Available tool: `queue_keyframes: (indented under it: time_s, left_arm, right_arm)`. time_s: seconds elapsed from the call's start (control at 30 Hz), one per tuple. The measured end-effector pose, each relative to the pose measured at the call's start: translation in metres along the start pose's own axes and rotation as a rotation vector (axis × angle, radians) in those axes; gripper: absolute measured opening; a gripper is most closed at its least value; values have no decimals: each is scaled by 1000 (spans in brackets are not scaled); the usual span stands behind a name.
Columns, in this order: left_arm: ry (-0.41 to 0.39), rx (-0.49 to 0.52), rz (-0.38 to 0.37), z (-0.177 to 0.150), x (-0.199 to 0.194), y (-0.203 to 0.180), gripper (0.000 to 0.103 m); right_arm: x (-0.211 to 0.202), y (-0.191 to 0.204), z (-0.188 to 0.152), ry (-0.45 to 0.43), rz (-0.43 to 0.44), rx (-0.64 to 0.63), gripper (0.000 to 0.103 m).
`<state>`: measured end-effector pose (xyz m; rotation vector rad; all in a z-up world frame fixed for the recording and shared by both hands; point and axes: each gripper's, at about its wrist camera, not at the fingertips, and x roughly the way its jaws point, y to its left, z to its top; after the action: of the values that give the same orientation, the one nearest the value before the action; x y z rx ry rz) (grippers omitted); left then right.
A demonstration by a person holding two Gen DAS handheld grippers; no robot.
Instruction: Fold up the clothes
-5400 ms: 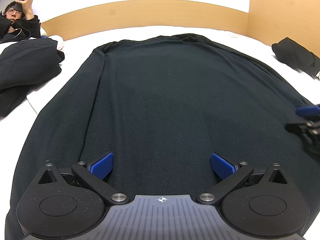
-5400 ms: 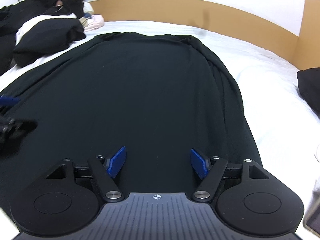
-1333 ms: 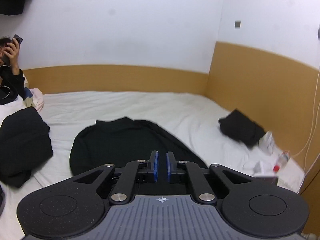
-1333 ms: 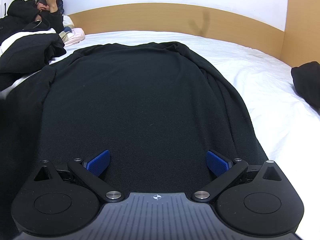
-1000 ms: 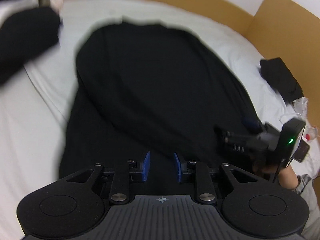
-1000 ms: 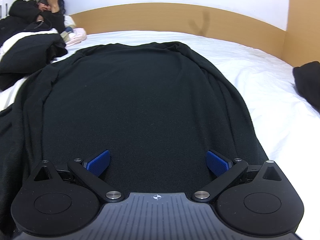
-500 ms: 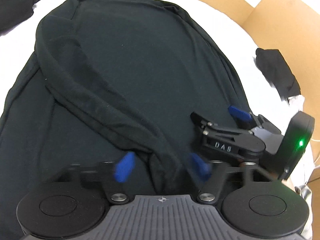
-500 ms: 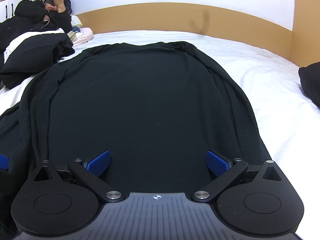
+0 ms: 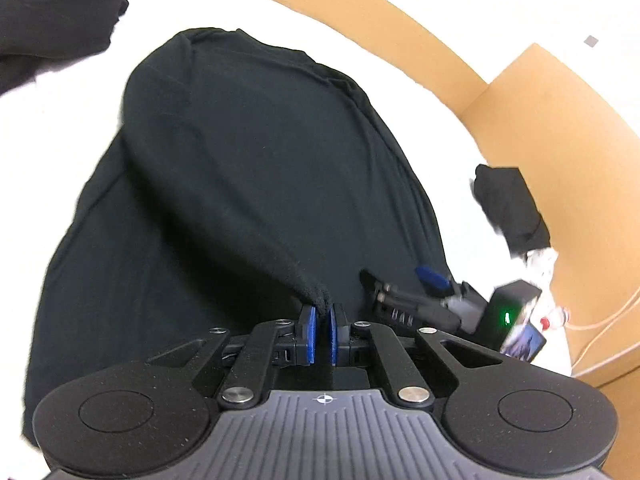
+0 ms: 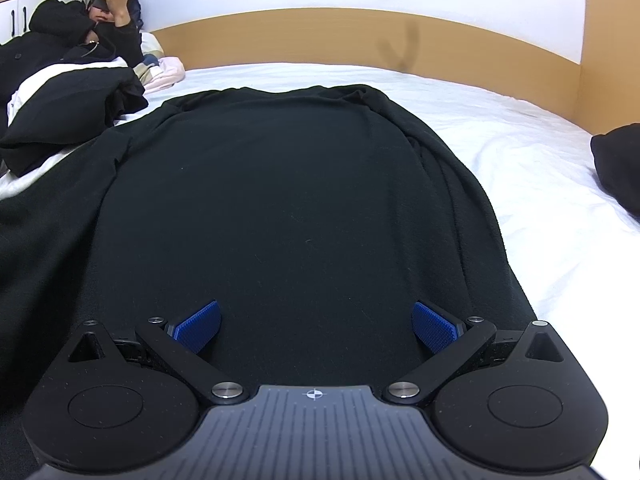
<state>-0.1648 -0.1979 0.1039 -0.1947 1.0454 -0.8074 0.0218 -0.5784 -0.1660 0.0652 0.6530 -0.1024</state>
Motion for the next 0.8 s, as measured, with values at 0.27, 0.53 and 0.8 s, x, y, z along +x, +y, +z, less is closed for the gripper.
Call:
queue_keyframes:
  time_s: [0.27,0.53,0.8]
  left_arm:
    - [153,-107,162,-47,25,51,8]
    - [29,-35,209,-32,-25,44,58]
    - [-187,140,383,91,28,40,101]
  right_arm:
    - [11,2,5,2,-2,-5,103]
    - [6,-10,4,3,-8,-12,103]
    - [6,-13,1,0,-7,-18,103]
